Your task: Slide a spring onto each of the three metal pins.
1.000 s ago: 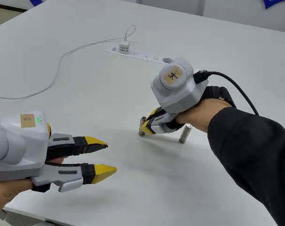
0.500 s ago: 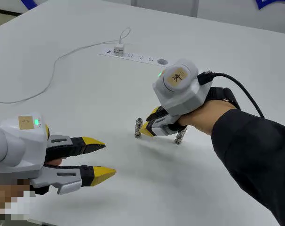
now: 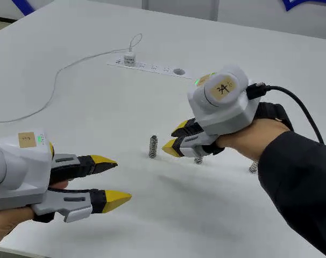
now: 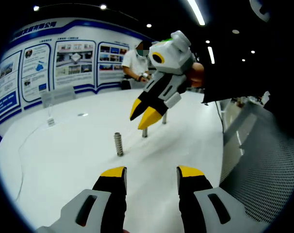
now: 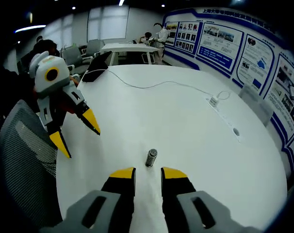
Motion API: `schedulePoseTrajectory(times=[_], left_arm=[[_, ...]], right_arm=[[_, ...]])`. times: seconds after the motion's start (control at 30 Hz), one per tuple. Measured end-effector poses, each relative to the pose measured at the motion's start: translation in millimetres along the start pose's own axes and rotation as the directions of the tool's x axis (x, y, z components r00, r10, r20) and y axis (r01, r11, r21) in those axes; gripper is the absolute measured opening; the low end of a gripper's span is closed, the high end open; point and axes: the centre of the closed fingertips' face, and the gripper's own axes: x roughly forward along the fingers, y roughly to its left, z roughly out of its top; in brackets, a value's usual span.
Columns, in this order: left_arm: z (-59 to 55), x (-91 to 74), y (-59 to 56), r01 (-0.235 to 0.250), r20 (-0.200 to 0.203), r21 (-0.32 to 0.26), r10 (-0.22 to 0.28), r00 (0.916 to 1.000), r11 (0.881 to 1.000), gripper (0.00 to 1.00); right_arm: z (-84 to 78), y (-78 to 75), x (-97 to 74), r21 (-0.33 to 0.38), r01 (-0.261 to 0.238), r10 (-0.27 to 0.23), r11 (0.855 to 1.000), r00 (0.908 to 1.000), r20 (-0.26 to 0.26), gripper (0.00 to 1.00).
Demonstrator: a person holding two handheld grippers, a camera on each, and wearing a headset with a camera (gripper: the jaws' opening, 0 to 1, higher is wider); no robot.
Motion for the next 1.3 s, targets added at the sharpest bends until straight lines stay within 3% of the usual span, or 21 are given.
schedulePoseTrajectory(times=[0.7,1.3], left_arm=[[5.3,1.2,-1.1,0.001,0.005,0.007,-0.002,1.0,1.0,0.46],[9.0,4.1,-0.7,0.006,0.005,0.009,-0.007,1.0,1.0,0.49]], right_arm=[[-20.6,8.0,-43.5,0.081,0.06,-0.065,0.995,0.9953,0.071,0.22],[-52.6,-12.9,-87.7,0.172,0.156,-0.176,0.973,0.979,0.103,0.25]])
